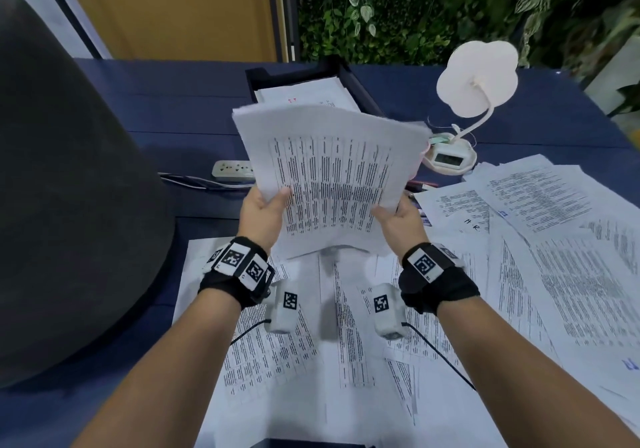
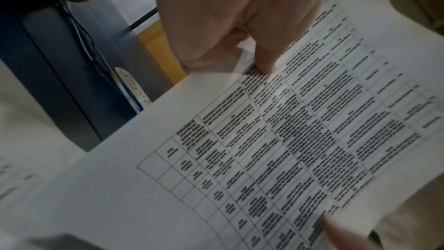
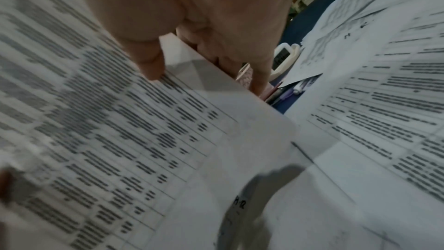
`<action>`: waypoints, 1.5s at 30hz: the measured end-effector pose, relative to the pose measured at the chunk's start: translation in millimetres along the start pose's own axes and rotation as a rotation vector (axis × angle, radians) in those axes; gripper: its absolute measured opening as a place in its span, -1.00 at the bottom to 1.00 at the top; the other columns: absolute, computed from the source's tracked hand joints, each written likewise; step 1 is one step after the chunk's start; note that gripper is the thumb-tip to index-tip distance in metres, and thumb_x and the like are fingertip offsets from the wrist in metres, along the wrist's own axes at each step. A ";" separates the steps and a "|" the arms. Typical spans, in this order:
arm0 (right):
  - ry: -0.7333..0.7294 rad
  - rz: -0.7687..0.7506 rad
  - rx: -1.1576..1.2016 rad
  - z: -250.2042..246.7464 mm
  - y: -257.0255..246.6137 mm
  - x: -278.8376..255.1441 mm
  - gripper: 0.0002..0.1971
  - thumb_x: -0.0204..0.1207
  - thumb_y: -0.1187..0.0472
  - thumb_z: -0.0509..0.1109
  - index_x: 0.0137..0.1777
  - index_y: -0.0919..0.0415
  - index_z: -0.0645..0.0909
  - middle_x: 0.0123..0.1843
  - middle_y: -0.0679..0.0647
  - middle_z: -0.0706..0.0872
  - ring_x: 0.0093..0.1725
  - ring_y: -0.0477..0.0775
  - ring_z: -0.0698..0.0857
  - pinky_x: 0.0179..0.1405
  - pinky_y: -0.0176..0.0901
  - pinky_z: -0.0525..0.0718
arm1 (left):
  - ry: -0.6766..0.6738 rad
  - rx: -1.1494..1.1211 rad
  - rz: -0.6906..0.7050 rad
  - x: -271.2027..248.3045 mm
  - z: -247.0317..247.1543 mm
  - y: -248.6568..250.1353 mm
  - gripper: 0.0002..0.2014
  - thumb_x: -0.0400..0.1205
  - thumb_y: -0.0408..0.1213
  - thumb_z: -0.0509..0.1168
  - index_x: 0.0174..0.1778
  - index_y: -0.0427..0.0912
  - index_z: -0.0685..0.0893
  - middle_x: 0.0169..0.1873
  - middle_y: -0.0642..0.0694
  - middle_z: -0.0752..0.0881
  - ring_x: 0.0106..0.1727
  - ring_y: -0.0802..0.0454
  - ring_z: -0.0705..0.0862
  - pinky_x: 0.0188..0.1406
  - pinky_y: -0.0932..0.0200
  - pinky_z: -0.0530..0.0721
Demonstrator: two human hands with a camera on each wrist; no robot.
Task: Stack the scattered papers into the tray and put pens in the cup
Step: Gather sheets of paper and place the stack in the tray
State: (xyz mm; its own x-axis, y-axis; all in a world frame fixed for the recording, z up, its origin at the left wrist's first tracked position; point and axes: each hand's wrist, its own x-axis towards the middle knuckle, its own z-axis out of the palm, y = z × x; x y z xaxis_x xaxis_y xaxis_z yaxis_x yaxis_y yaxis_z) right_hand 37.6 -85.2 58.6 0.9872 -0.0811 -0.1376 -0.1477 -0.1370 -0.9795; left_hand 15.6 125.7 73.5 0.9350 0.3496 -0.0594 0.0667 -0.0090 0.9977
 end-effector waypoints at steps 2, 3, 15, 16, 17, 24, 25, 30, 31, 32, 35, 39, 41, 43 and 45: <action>0.013 0.021 0.007 -4.7 5.6 1.2 -0.74 0.56 0.27 0.37 0.24 0.28 0.63 0.14 0.13 0.75 0.07 0.06 0.71 0.12 -0.14 0.64 | -0.002 -0.063 0.019 4.6 0.4 9.6 -0.66 0.61 -0.18 0.31 0.29 -0.14 0.59 0.18 -0.01 0.72 0.24 0.06 0.67 0.36 -0.08 0.56; 0.004 0.050 0.008 -7.3 8.7 1.6 -0.76 0.57 0.26 0.37 0.21 0.27 0.64 0.11 0.13 0.76 0.03 0.05 0.72 0.11 -0.09 0.67 | 0.007 -0.097 0.023 7.1 1.3 15.4 -0.66 0.62 -0.21 0.31 0.31 -0.16 0.59 0.20 -0.04 0.72 0.26 0.03 0.67 0.37 -0.10 0.55; 0.004 0.061 0.060 -17.3 -22.2 33.3 -0.88 0.60 0.31 0.31 0.04 0.09 0.61 0.00 0.04 0.71 -0.20 0.03 0.63 -0.44 -0.18 0.65 | -0.018 0.332 0.067 50.5 8.7 35.3 -0.46 0.54 -0.47 0.35 0.36 -0.06 0.30 0.02 -0.02 0.61 -0.07 0.04 0.68 -0.29 0.33 0.64; -0.006 0.063 0.056 -18.1 -27.7 41.5 -0.83 0.61 0.31 0.29 0.14 0.12 0.60 0.01 0.02 0.70 -0.21 -0.01 0.63 -0.45 -0.23 0.65 | -0.077 0.416 0.071 53.2 8.9 33.4 -0.52 0.54 -0.43 0.36 0.33 -0.07 0.38 0.11 -0.09 0.62 0.02 -0.05 0.68 -0.20 0.24 0.64; -0.024 0.064 0.050 -18.7 -33.7 49.5 -0.78 0.63 0.32 0.26 0.23 0.16 0.58 0.02 0.01 0.69 -0.24 -0.06 0.62 -0.49 -0.30 0.63 | -0.112 0.500 0.072 55.9 9.1 32.0 -0.58 0.55 -0.39 0.37 0.30 -0.08 0.46 0.19 -0.14 0.62 0.12 -0.14 0.67 -0.10 0.16 0.64; -0.009 -0.035 -0.098 -10.5 -55.8 114.7 -0.81 0.57 0.44 0.26 0.11 0.26 0.59 -0.10 0.13 0.70 -0.33 0.03 0.63 -0.69 -0.40 0.55 | -0.055 1.058 0.260 75.6 14.6 36.9 -0.55 0.58 -0.07 0.33 0.41 0.03 0.55 0.41 -0.02 0.53 0.45 -0.10 0.39 0.38 -0.09 0.28; 0.012 -0.039 -0.123 -8.3 -56.4 122.4 -0.80 0.56 0.45 0.27 0.14 0.29 0.60 -0.08 0.14 0.69 -0.32 0.01 0.65 -0.68 -0.41 0.58 | -0.056 1.185 0.292 80.0 13.8 36.2 -0.54 0.57 -0.01 0.32 0.41 0.06 0.55 0.42 -0.01 0.52 0.47 -0.10 0.34 0.41 -0.16 0.23; -0.016 -0.126 -0.580 -4.7 -45.9 148.3 -0.68 0.52 0.43 0.28 0.25 0.25 0.62 0.00 0.07 0.68 -0.31 -0.05 0.63 -0.34 -0.61 0.55 | -0.176 1.597 0.300 89.8 14.9 28.1 -0.57 0.58 0.17 0.20 0.30 0.09 0.63 0.57 -0.04 0.27 0.64 -0.17 -0.01 0.49 -0.48 -0.21; -0.015 -0.153 -0.727 -6.0 -44.1 149.6 -0.73 0.51 0.40 0.29 0.16 0.18 0.66 -0.05 0.03 0.67 -0.17 0.03 0.61 -0.28 -0.77 0.41 | -0.200 1.652 0.296 90.9 15.7 25.0 -0.57 0.59 0.20 0.17 0.27 0.10 0.65 0.61 -0.05 0.19 0.66 -0.19 -0.08 0.47 -0.50 -0.25; -0.016 -0.157 -0.834 -6.7 -42.6 150.0 -0.77 0.51 0.39 0.28 0.04 0.14 0.67 -0.09 0.02 0.67 -0.05 0.09 0.59 -0.28 -0.83 0.31 | -0.220 1.689 0.296 91.5 16.3 21.8 -0.57 0.60 0.21 0.14 0.26 0.12 0.66 0.63 -0.04 0.13 0.66 -0.20 -0.13 0.46 -0.51 -0.27; -0.014 -0.161 -1.026 -2.7 -39.2 149.6 -0.73 0.51 0.41 0.23 0.05 0.19 0.71 0.06 0.21 0.66 0.19 0.26 0.62 0.10 -0.29 0.57 | -0.237 1.718 0.324 93.0 18.4 12.1 -0.57 0.63 0.20 0.09 0.24 0.10 0.68 0.65 -0.01 0.08 0.67 -0.21 -0.18 0.45 -0.53 -0.29; 0.009 -0.203 -1.214 4.5 -37.2 133.7 -0.72 0.53 0.30 0.20 0.11 0.19 0.70 0.21 0.29 0.53 0.29 0.34 0.48 0.17 0.06 0.52 | -0.267 1.665 0.329 94.3 17.1 9.7 -0.59 0.65 0.13 0.11 0.29 0.05 0.64 0.65 0.00 0.08 0.67 -0.18 -0.17 0.46 -0.50 -0.30; 0.073 -0.218 -1.136 3.0 -33.5 121.2 -0.71 0.53 0.22 0.24 0.19 0.10 0.68 0.30 0.24 0.53 0.35 0.31 0.42 0.27 0.12 0.44 | -0.262 1.487 0.340 89.5 12.6 4.5 -0.63 0.66 0.03 0.17 0.36 0.03 0.58 0.64 0.01 0.12 0.68 -0.13 -0.11 0.50 -0.45 -0.26; 0.130 -0.236 -0.989 0.7 -25.7 105.2 -0.69 0.52 0.21 0.28 0.25 0.09 0.64 0.32 0.21 0.53 0.37 0.27 0.41 0.29 0.13 0.43 | -0.232 1.245 0.349 77.6 5.9 -4.0 -0.61 0.67 -0.10 0.21 0.43 -0.01 0.51 0.63 0.01 0.18 0.68 -0.07 0.01 0.56 -0.38 -0.16; 0.155 -0.240 -0.858 -1.2 -12.7 87.7 -0.67 0.50 0.25 0.30 0.27 0.14 0.61 0.29 0.24 0.54 0.34 0.29 0.44 0.25 0.16 0.48 | -0.230 1.063 0.348 60.7 0.0 -13.5 -0.55 0.67 -0.19 0.24 0.50 -0.04 0.42 0.63 0.01 0.18 0.66 -0.04 0.10 0.59 -0.29 -0.03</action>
State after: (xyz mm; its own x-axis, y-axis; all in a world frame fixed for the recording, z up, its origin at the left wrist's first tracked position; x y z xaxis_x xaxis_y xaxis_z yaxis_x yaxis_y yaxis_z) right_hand 126.0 -91.8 59.1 0.9872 -0.0792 0.1382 0.0052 -0.8513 -0.5246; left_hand 71.5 147.0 56.4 0.9948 -0.0065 0.1015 -0.0503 -0.8985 0.4361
